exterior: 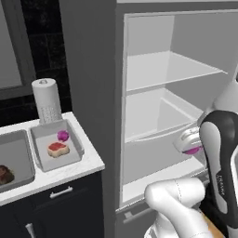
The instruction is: Place one onion and one steak in each tupperware on the nearby counter, to pack two identical lunches.
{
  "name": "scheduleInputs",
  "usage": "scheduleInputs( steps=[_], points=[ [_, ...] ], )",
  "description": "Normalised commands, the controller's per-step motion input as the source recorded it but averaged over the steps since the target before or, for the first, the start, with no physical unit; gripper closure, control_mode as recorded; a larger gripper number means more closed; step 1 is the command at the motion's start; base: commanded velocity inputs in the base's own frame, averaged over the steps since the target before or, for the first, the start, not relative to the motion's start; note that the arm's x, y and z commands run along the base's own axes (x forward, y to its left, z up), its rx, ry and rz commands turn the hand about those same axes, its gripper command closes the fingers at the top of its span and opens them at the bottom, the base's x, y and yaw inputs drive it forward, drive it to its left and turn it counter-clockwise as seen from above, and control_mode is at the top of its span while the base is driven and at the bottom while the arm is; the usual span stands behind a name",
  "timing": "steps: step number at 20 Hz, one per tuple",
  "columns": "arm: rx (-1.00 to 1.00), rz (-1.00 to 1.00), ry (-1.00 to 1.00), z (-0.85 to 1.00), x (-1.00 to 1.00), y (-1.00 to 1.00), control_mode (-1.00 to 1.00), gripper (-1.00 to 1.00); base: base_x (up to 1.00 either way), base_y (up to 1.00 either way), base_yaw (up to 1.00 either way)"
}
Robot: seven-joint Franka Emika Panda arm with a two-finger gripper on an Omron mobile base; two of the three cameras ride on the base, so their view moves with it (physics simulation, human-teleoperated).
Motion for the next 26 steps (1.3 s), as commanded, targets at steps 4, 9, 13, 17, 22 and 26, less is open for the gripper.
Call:
scheduleInputs(
  steps=[4,9,13,17,22,26],
  points=[
    [0.00,0.00,0.00,0.00,0.00,0.00,1.00,1.00,-0.26,1.00,0.00],
    [0.00,0.00,0.00,0.00,0.00,0.00,1.00,1.00,-0.12,1.00,0.00],
    [0.00,0.00,0.00,0.00,0.00,0.00,1.00,1.00,0.31,1.00,0.00],
    [0.00,0.00,0.00,0.00,0.00,0.00,1.00,1.00,0.62,0.88,0.01],
    [0.00,0.01,0.04,-0.17,0.40,0.20,-1.00,1.00,0.58,0.32,0.03],
    [0.00,0.00,0.10,-0.71,1.00,0.64,-1.00,1.00,0.00,0.00,0.00]
  ],
)
